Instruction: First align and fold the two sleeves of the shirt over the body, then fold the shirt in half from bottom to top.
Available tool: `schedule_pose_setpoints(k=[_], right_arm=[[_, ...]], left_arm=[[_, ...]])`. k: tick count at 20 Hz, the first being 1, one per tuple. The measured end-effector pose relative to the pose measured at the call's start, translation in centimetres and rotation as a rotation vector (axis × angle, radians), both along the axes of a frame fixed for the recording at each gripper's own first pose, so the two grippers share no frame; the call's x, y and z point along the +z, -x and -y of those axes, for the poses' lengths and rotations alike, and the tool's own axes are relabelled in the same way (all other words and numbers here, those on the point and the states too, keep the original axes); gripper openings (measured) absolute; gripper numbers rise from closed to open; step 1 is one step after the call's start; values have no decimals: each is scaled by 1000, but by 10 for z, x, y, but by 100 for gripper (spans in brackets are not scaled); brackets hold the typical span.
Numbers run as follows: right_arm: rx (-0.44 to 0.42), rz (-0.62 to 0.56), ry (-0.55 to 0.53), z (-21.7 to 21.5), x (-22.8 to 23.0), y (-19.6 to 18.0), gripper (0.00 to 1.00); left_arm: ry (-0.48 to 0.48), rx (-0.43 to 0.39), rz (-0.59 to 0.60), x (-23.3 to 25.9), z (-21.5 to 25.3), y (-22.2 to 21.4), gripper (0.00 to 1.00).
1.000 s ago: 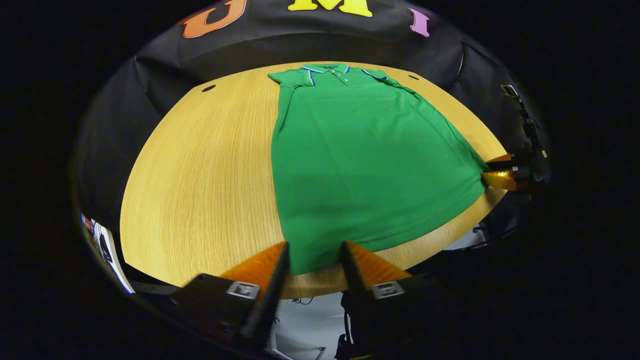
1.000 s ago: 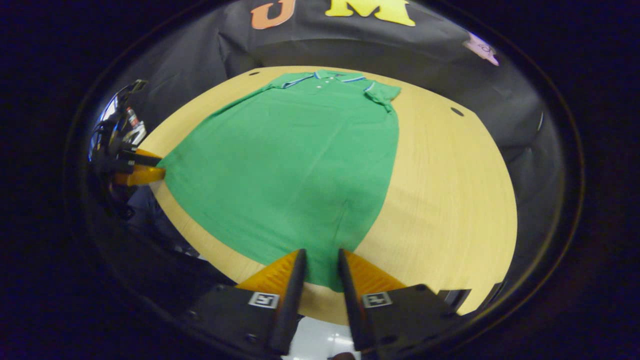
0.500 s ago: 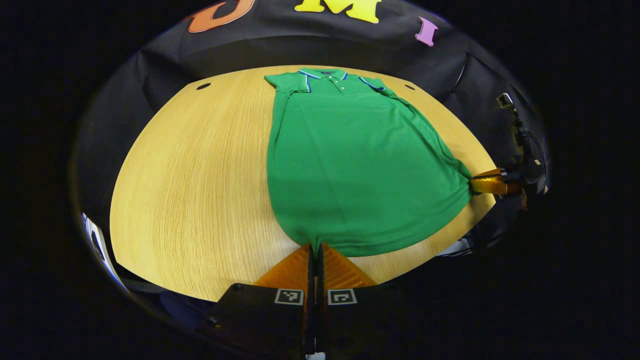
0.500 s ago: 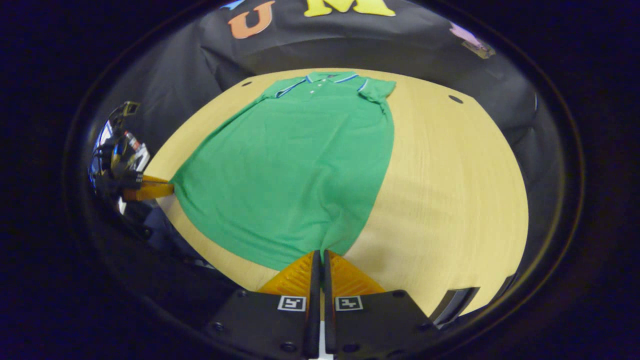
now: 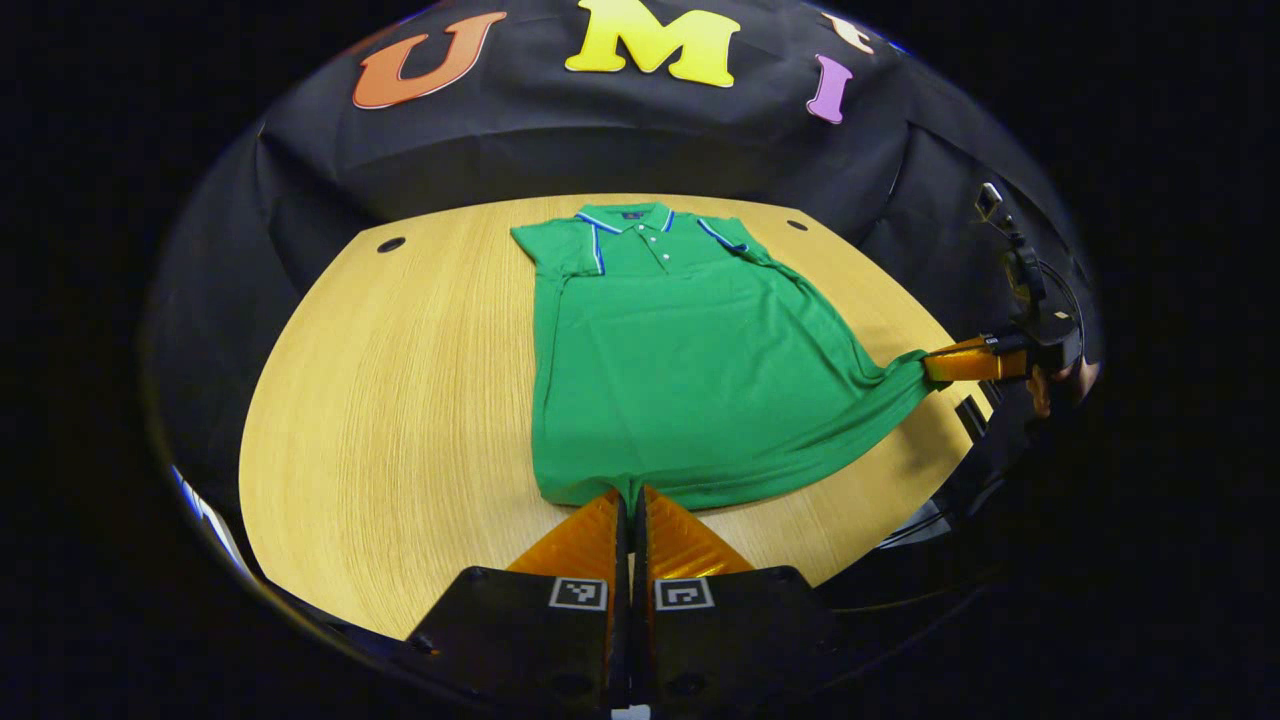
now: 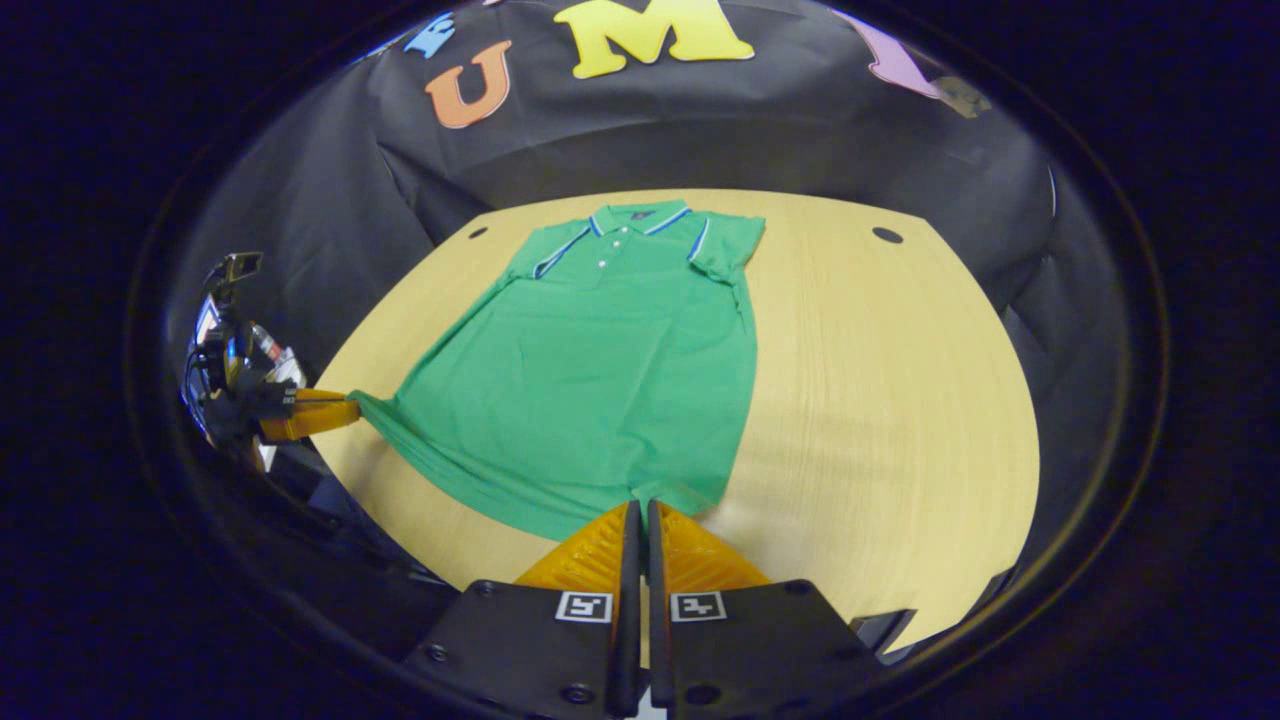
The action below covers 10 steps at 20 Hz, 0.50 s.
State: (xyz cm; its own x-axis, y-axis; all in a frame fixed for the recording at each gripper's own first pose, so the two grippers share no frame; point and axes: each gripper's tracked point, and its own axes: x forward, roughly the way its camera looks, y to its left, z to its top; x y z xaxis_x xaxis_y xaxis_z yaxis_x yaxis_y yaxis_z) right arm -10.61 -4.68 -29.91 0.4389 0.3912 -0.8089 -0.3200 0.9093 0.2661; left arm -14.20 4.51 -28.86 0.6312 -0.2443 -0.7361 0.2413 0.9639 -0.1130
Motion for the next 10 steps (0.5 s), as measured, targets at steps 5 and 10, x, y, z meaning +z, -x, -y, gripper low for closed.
schedule_pose_setpoints(k=[5, 10], right_arm=[[-49, 93, -27, 4, 33, -52, 7], [-72, 163, -45, 4, 59, -101, 6]], left_arm=[[33, 29, 56, 30, 0, -37, 4], [48, 52, 145, 65, -7, -84, 3]])
